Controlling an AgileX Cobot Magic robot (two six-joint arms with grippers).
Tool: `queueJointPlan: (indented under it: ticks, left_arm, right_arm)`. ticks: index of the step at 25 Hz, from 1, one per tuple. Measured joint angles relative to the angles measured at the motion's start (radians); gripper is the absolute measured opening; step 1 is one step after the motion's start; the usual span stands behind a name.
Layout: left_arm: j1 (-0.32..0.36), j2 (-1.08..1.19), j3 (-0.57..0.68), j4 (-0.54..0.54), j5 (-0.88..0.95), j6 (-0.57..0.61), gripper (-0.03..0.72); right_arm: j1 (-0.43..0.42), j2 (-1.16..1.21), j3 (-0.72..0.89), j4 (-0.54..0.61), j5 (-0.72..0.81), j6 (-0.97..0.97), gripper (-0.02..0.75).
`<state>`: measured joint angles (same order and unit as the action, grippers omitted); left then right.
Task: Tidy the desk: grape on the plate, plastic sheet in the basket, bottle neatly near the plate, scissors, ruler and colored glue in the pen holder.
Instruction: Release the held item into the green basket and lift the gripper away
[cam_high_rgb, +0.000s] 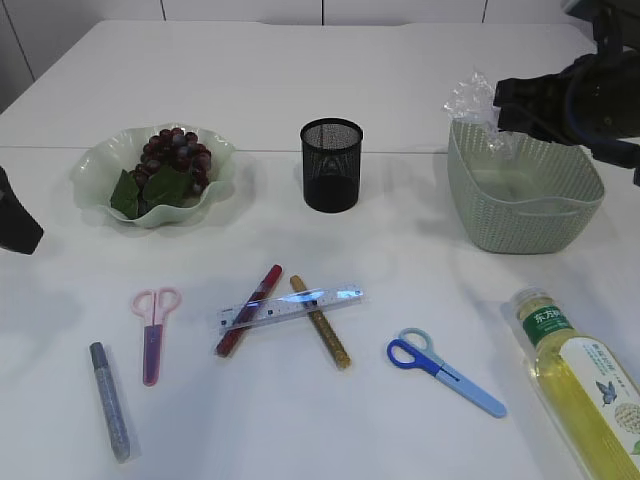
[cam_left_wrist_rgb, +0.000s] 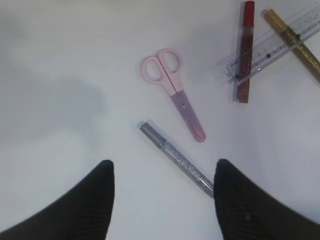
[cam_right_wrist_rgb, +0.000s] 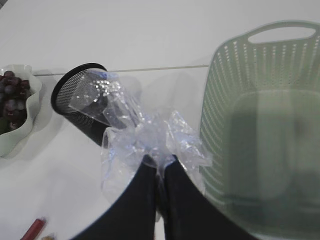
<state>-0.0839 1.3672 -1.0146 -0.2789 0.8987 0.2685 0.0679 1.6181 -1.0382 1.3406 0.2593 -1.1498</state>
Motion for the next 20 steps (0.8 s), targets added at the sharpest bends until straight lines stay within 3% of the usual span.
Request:
queueJointPlan:
  ticks: [17, 20]
  left_arm:
    - [0.0, 0.0, 0.0, -0.006, 0.002, 0.0, 0.456]
    - [0.0, 0.0, 0.0, -0.007, 0.002, 0.0, 0.452]
  right_arm:
    - [0.0, 0.154, -0.086, 0.005, -0.224, -0.096, 0.017]
    - [0.0, 0.154, -0.086, 0.019, -0.229, -0.1, 0.055]
